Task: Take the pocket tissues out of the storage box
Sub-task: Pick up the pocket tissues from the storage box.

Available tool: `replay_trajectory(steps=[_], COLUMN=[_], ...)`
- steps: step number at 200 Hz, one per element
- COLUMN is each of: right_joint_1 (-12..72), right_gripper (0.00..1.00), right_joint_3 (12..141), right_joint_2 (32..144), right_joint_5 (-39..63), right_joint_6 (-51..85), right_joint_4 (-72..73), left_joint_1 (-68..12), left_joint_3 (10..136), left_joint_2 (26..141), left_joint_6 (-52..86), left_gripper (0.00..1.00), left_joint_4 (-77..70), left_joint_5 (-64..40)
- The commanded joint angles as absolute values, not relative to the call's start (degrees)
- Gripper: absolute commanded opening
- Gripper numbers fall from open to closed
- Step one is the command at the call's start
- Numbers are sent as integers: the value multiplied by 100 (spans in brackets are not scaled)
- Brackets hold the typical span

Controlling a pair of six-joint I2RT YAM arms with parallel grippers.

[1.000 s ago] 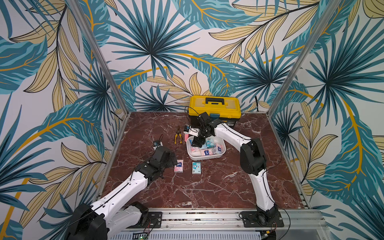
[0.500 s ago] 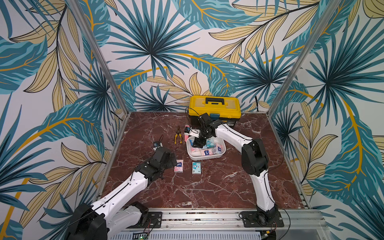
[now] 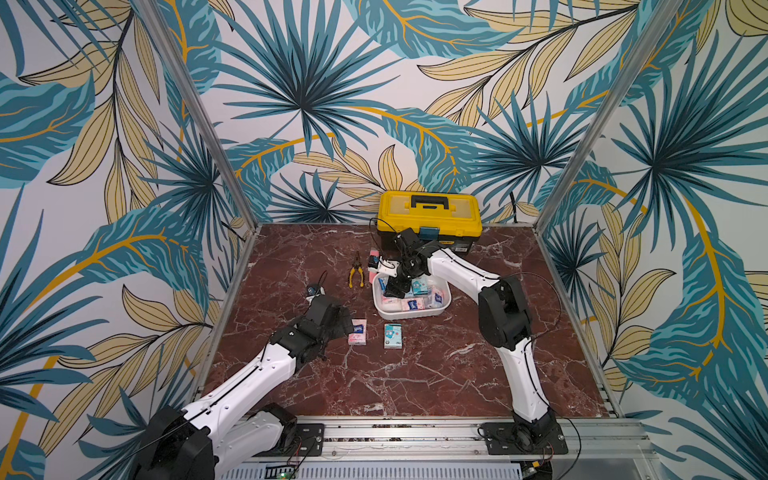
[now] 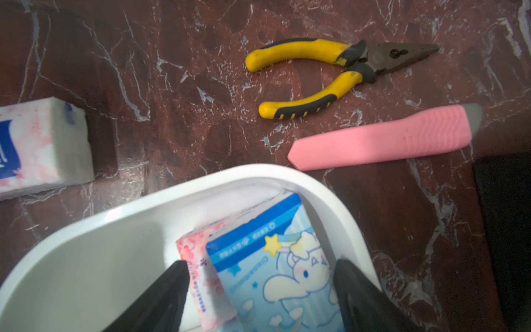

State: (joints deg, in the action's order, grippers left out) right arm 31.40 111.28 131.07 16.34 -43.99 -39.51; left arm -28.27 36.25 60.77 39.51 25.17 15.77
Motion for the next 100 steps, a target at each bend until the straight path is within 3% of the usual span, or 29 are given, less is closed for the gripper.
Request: replay_trajectory(steps=[1, 46, 100], right_joint_1=[3164, 3162, 3163], right_gripper=[85, 81, 68], right_joint_3=[11080, 10998, 11009], right_joint_2=[13263, 13213, 13199], right_joint_5=[1638, 1498, 1219], right_joint_6=[-4348, -4359, -4224], right_joint_4=[-4138, -4322, -4324], left_joint_1=[-2795, -2794, -2786], left_joint_3=[3514, 3507, 3542], left_joint_2=[5955, 5941, 5985], left_joint_6=[4006, 3971, 3886], left_gripper=[100, 100, 100], left_joint_4=[2559, 2527, 2472], left_joint_5=[1705, 1766, 1768])
